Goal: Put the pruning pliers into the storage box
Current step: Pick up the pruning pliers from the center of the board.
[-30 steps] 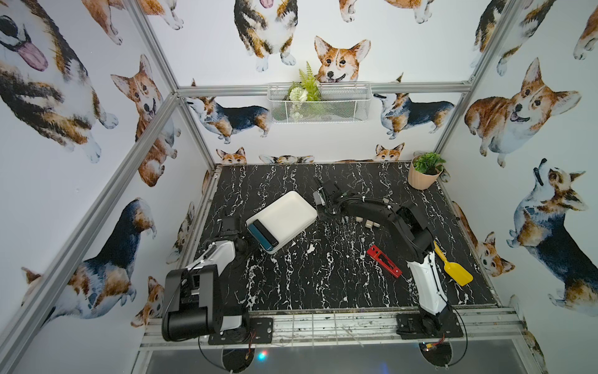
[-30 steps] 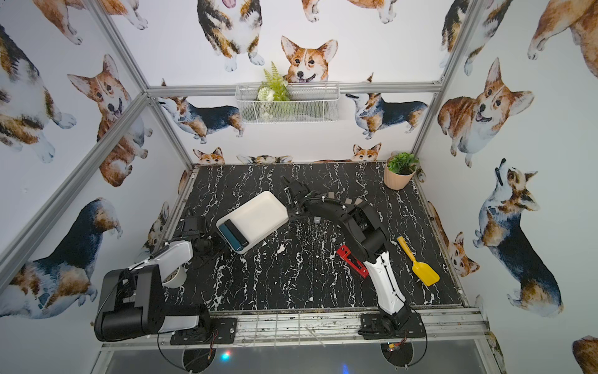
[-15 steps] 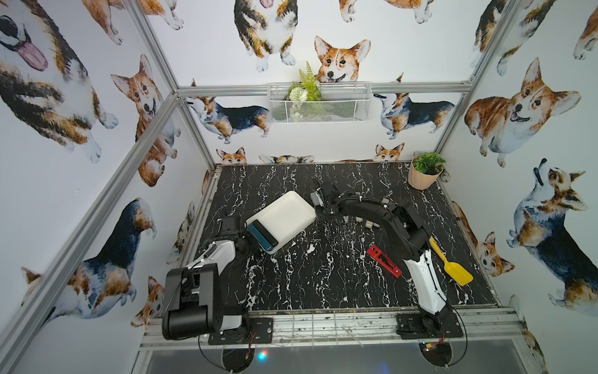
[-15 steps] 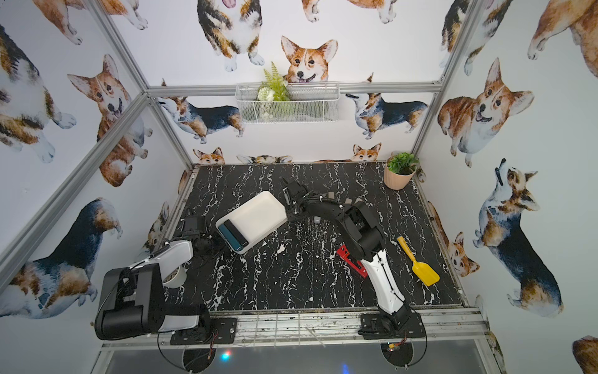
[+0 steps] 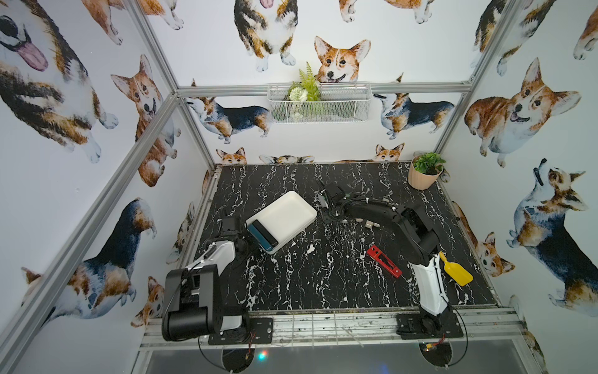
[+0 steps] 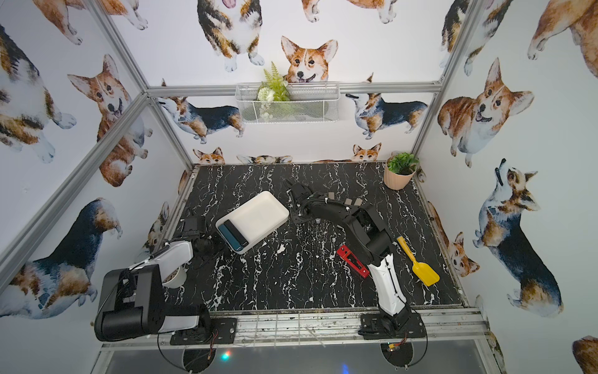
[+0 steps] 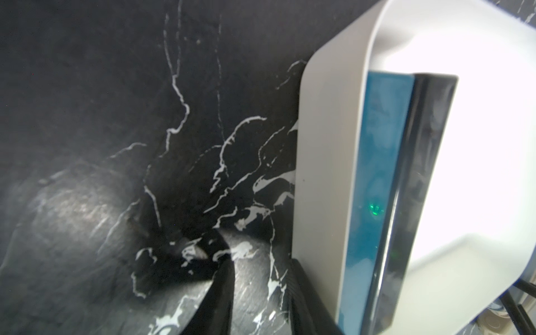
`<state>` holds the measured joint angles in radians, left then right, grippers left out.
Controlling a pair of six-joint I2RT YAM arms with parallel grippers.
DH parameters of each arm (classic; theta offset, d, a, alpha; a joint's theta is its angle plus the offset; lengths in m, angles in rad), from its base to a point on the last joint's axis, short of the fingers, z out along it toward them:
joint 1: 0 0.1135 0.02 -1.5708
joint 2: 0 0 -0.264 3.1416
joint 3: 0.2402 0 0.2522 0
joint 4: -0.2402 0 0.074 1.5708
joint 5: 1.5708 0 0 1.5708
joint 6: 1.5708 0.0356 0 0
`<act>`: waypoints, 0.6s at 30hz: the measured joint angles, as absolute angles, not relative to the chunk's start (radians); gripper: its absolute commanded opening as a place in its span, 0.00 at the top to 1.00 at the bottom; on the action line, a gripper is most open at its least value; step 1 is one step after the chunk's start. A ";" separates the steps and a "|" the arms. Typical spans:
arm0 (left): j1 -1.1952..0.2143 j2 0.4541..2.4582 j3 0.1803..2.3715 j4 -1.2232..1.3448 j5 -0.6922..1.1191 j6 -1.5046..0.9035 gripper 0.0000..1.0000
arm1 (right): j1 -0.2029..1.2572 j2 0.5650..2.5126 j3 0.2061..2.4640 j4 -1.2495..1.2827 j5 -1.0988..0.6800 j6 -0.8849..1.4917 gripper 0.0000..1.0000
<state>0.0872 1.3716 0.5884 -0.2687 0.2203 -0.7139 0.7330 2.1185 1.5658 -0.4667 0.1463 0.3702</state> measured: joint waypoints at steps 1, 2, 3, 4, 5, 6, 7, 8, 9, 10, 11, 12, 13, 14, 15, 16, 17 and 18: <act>0.087 1.369 0.588 -0.273 0.220 -0.714 0.65 | 0.733 2.107 1.554 -0.469 0.149 0.374 1.00; 0.087 1.368 0.587 -0.275 0.220 -0.714 0.65 | 0.733 2.096 1.544 -0.470 0.150 0.377 1.00; 0.087 1.367 0.587 -0.276 0.220 -0.714 0.65 | 0.733 2.084 1.532 -0.471 0.153 0.383 1.00; 0.087 1.366 0.586 -0.276 0.220 -0.714 0.65 | 0.735 2.068 1.517 -0.470 0.155 0.391 1.00; 0.087 1.365 0.585 -0.275 0.220 -0.714 0.65 | 0.736 2.054 1.504 -0.468 0.157 0.393 1.00; 0.087 1.364 0.583 -0.276 0.220 -0.714 0.65 | 0.740 2.038 1.488 -0.467 0.157 0.397 1.00; 0.087 1.362 0.583 -0.276 0.220 -0.714 0.65 | 0.745 2.022 1.474 -0.467 0.156 0.400 1.00; 0.087 1.362 0.583 -0.276 0.220 -0.714 0.65 | 0.749 2.010 1.467 -0.466 0.156 0.402 1.00; 0.087 1.361 0.582 -0.276 0.220 -0.714 0.65 | 0.755 2.000 1.461 -0.463 0.155 0.405 1.00; 0.087 1.361 0.582 -0.276 0.220 -0.714 0.65 | 0.760 1.993 1.460 -0.461 0.155 0.408 1.00; 0.087 1.361 0.582 -0.276 0.220 -0.714 0.65 | 0.767 1.987 1.460 -0.459 0.154 0.413 1.00; 0.087 1.361 0.582 -0.277 0.220 -0.714 0.65 | 0.773 1.983 1.465 -0.459 0.154 0.417 1.00; 0.087 1.361 0.582 -0.277 0.220 -0.714 0.65 | 0.779 1.982 1.471 -0.459 0.154 0.418 1.00; 0.087 1.361 0.582 -0.277 0.220 -0.714 0.65 | 0.786 1.982 1.480 -0.459 0.153 0.418 1.00; 0.087 1.361 0.582 -0.277 0.221 -0.714 0.65 | 0.793 1.982 1.488 -0.459 0.152 0.419 1.00; 0.087 1.361 0.581 -0.276 0.221 -0.714 0.65 | 0.800 1.982 1.496 -0.459 0.152 0.420 1.00; 0.087 1.359 0.580 -0.277 0.221 -0.714 0.65 | 0.806 1.982 1.504 -0.459 0.151 0.421 1.00; 0.087 1.357 0.579 -0.277 0.221 -0.714 0.65 | 0.809 1.982 1.510 -0.459 0.148 0.421 1.00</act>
